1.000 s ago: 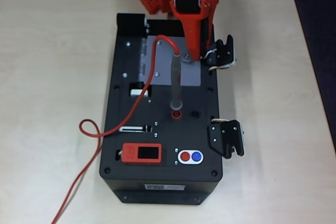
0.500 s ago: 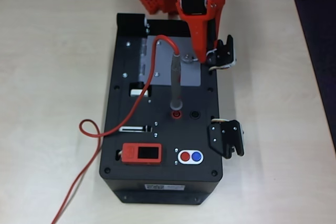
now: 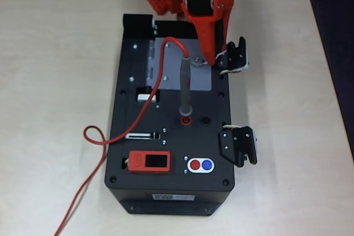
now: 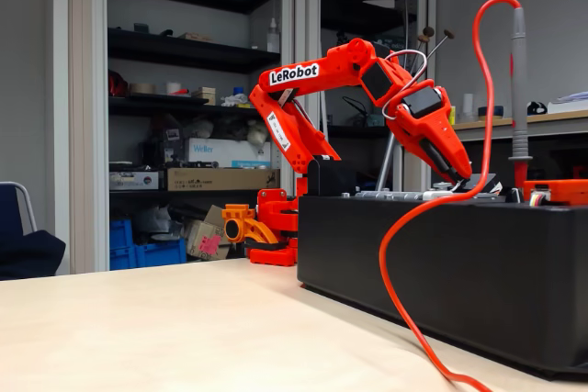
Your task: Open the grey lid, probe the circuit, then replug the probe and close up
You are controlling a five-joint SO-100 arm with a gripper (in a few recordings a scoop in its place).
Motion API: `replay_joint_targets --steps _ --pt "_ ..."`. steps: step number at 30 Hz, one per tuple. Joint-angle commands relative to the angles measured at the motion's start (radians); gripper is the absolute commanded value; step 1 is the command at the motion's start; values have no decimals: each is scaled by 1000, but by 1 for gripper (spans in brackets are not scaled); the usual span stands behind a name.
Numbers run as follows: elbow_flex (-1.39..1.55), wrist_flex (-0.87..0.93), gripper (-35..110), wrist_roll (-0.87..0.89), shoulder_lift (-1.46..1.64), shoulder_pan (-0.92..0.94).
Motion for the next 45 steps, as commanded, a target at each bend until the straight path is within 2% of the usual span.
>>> replay_joint_targets --steps 1,10,25,38,45 --pt "15 12 0 9 15 12" --pt "-17 32 0 28 17 21" --pt "-278 245 0 5 -3 92" --pt "-552 434 0 -58 -58 276" --pt "-640 472 0 -140 -75 426"
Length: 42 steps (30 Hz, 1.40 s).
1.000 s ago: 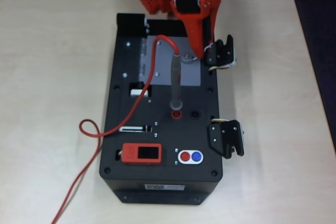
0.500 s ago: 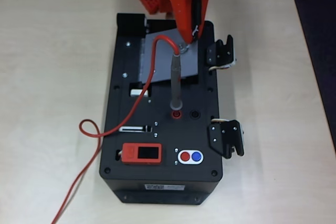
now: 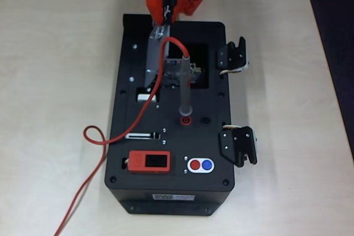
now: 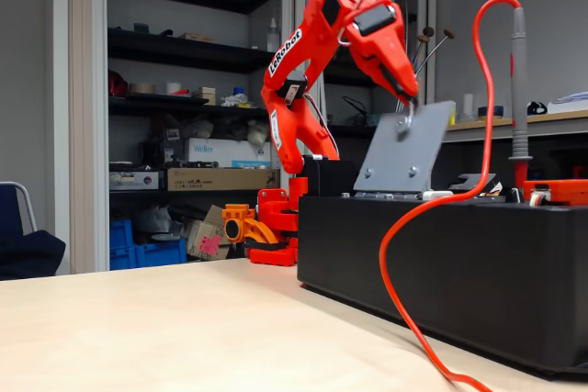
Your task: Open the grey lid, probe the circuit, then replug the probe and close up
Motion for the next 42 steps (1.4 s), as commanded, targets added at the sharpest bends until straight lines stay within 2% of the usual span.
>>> replay_joint_targets --steps 1,10,18,20,25,28,35,39,42 --pt "-43 18 0 -26 8 86" --pt "-17 -20 0 -80 -29 247" --pt "103 -126 1 -81 -49 334" --pt "124 -143 2 -77 -48 341" --pt "152 -167 24 -103 -31 331" --pt "173 -199 29 -118 -9 336" --pt "183 -259 29 -164 -6 365" --pt "95 -250 27 -176 -49 311" --pt "6 -221 27 -123 -86 235"
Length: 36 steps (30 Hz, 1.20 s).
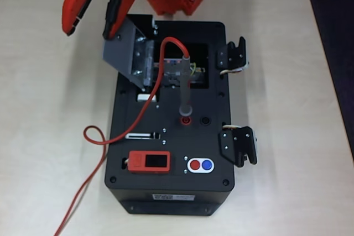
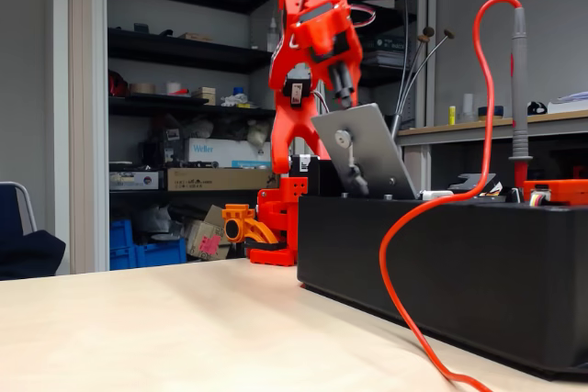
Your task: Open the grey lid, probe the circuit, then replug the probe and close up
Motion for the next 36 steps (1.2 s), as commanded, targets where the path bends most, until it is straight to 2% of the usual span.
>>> replay_joint_targets --steps 1,11,23,29,36 --pt "-112 29 26 72 -26 -74" --pt "-161 37 22 499 -74 -290" --pt "-97 -21 22 1026 -67 -430" --pt "3 -107 23 1164 -58 -468" --pt "112 -291 23 1278 -69 -497"
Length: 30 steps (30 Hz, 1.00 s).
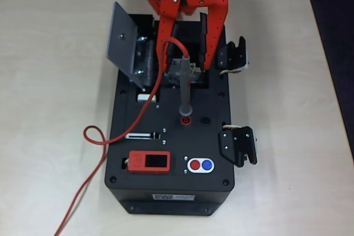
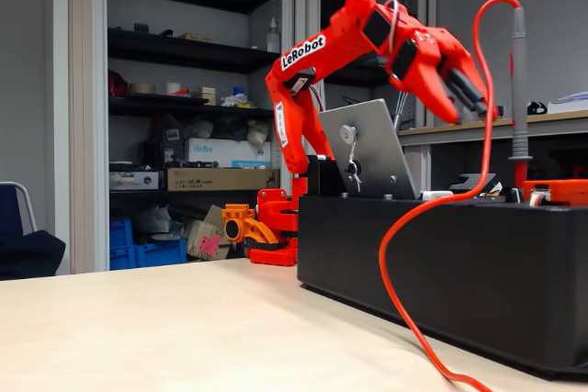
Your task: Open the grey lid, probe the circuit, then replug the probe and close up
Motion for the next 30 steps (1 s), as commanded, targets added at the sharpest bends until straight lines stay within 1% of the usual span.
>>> replay_joint_targets --steps 1,4,7,11,19,22,28,30 --pt "41 -95 23 63 12 -31" --pt "74 -201 24 86 -17 -37" --pt "67 -253 23 58 -63 -34" --pt "11 -219 22 -26 -127 -17" --pt "-156 -60 22 -178 -249 20" --pt "-206 -40 21 -186 -279 35" --pt "-307 -23 20 -110 -328 41" --pt "-357 6 20 -110 -354 40"
